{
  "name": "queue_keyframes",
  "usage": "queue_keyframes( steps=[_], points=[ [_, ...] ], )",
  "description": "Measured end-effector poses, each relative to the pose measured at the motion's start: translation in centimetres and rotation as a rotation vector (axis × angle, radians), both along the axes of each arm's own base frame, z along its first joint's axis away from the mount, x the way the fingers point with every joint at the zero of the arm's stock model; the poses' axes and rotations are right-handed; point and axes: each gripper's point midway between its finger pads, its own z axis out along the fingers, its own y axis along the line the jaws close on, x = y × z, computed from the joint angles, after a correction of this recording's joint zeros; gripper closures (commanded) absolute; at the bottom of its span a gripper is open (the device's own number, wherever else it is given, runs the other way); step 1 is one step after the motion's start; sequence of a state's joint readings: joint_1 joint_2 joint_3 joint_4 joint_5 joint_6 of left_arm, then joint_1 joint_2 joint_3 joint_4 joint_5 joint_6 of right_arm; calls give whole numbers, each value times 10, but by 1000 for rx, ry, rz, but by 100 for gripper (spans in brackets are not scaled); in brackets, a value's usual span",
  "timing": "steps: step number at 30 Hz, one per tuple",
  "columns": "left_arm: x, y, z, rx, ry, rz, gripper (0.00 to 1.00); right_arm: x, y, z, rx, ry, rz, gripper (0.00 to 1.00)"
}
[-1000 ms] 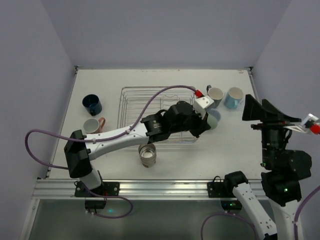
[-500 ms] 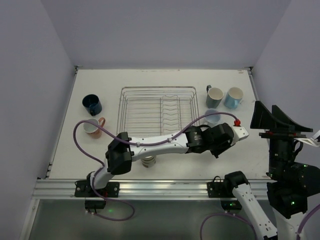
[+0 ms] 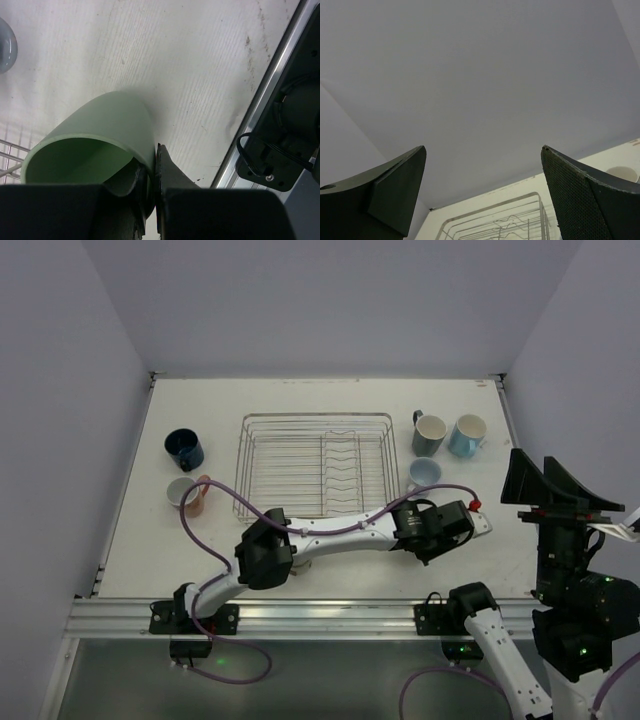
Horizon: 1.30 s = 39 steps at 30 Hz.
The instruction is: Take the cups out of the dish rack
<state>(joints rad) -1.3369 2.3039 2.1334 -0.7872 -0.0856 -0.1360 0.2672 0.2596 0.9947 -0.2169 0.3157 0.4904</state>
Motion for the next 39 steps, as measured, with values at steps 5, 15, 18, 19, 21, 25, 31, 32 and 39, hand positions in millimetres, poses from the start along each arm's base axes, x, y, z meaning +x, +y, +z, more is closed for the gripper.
queue_keyframes(
  steps=[5,15,18,19,21,25,31,32,39],
  points=[
    [-1,5,-16,50,8,-6,100,8,5,-10,-4,26,18,1],
    [0,7,-19,67,-2,-13,68,15,9,-18,-4,46,29,1],
    [2,7,-19,67,-12,-8,57,15,9,-18,-4,45,30,1],
    [3,7,-19,66,-15,-2,55,15,9,-19,-4,45,30,1],
    [5,6,-18,61,-22,4,49,15,9,-19,-4,45,30,1],
    [10,3,-15,45,-40,19,42,16,10,-19,-7,48,34,1],
    [22,-1,1,-16,-62,66,28,16,13,-19,-13,47,47,1],
    [25,-1,7,-34,-70,77,25,16,13,-19,-15,46,50,1],
    [48,0,83,-226,-149,158,7,13,17,-8,-26,39,74,1]
  ],
)
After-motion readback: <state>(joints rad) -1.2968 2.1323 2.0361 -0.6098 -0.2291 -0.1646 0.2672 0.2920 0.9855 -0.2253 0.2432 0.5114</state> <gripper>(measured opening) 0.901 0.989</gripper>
